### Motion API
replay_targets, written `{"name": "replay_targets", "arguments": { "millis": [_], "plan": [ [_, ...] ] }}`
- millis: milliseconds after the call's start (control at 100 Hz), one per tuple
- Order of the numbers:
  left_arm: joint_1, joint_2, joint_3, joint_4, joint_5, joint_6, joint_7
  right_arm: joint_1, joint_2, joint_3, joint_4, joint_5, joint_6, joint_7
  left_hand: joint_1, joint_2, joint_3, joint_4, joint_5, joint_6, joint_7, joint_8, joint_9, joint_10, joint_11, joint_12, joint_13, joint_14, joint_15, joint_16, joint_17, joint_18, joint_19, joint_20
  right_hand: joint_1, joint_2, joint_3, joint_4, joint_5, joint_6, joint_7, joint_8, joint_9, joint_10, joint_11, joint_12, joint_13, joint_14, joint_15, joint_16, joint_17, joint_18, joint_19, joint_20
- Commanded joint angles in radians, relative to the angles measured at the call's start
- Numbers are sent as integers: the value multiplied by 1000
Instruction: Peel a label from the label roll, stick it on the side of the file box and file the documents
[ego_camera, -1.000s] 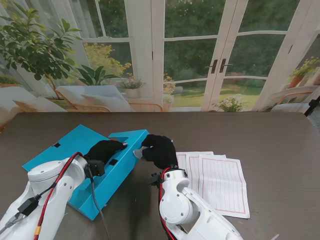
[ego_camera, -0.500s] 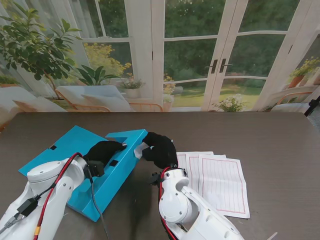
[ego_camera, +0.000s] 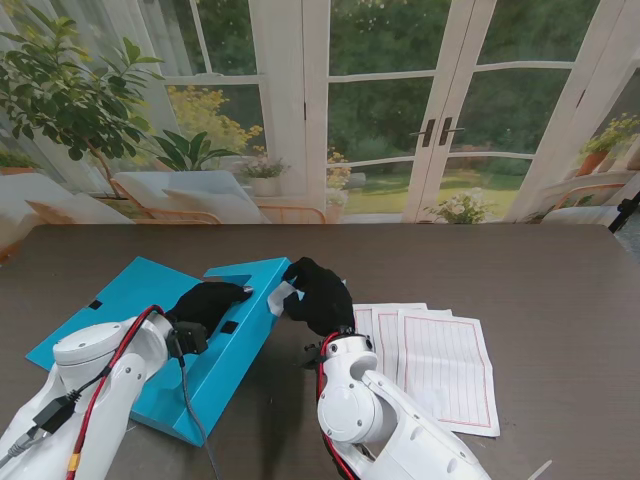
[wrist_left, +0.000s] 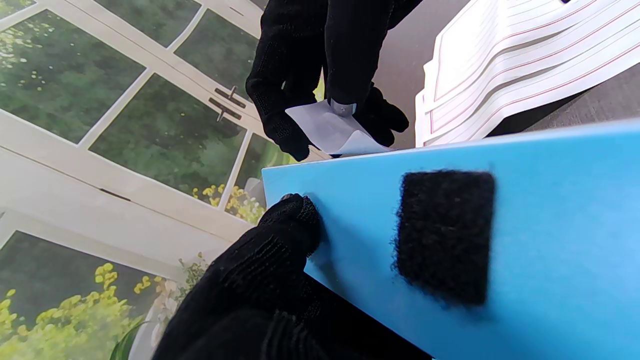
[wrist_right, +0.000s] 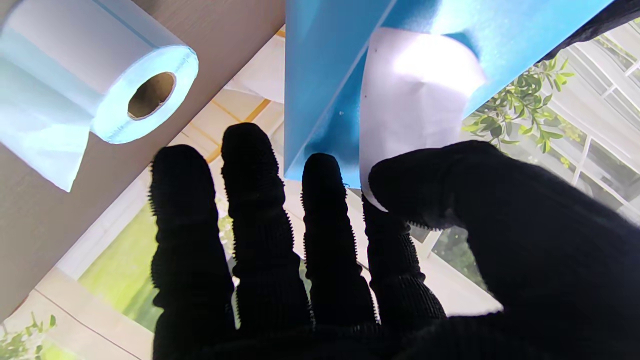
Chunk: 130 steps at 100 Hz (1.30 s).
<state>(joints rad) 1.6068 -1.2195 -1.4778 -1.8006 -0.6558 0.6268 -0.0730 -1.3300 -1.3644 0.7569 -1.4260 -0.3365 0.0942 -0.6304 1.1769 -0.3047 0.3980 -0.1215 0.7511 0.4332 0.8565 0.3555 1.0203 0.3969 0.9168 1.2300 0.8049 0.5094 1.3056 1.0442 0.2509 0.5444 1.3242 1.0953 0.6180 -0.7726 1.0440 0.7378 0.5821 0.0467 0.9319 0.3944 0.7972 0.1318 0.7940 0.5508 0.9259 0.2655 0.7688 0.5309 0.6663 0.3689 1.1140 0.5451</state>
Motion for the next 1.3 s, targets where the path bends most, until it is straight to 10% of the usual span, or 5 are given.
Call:
{"name": "replay_targets", "arguments": {
  "millis": [0, 300, 550, 870, 1290],
  "plan": [
    [2, -1, -1, -15, 0, 0, -25, -2, -4, -4, 3, -4, 1, 17, 114, 34, 109, 39, 35, -61, 64, 3, 37, -5, 38, 19, 50, 109, 49, 13, -33, -52, 19, 23, -18, 25, -30, -49, -44, 9, -36, -26, -50, 13, -43, -52, -30, -15, 9, -11, -372, -35, 38, 14],
    [7, -3, -3, -23, 2, 5, -15, -6, 7, 14, -7, -10, 9, 30, 114, 35, 109, 39, 35, -64, 65, 4, 37, -4, 38, 20, 49, 106, 50, 13, -34, -53, 18, 23, -65, 72, -95, -191, -179, 77, -89, -67, -131, 15, -43, -67, -103, -8, -9, -18, -415, -43, 12, 15],
    [6, -4, -1, -23, 2, 8, -12, -24, 14, 42, -40, -15, -11, 18, 114, 35, 108, 39, 34, -62, 64, 4, 36, -4, 37, 19, 49, 106, 49, 13, -34, -53, 18, 23, -280, 117, -87, 246, -202, 50, -77, -86, -185, 22, -30, -80, -165, 5, -18, -23, -435, -44, -13, 43],
    [9, -5, -3, -29, 3, 11, -5, -37, 7, 47, -66, -36, -32, -38, 114, 35, 108, 40, 34, -61, 64, 4, 36, -4, 37, 20, 48, 108, 49, 13, -35, -54, 18, 23, -264, 130, -90, 283, -70, 24, -3, -51, -110, 20, 19, -52, -120, 17, 5, -18, -397, -26, 11, 48],
    [5, -7, 0, -26, 3, 11, 0, -89, 12, 60, -141, -26, -125, -58, 114, 35, 109, 40, 34, -61, 64, 3, 36, -4, 37, 20, 48, 107, 49, 13, -35, -54, 18, 23, -244, 222, 7, 360, 449, 22, 194, -228, 571, 70, -86, 25, 355, 104, 150, 47, -65, 138, 211, 7]
  ]
}}
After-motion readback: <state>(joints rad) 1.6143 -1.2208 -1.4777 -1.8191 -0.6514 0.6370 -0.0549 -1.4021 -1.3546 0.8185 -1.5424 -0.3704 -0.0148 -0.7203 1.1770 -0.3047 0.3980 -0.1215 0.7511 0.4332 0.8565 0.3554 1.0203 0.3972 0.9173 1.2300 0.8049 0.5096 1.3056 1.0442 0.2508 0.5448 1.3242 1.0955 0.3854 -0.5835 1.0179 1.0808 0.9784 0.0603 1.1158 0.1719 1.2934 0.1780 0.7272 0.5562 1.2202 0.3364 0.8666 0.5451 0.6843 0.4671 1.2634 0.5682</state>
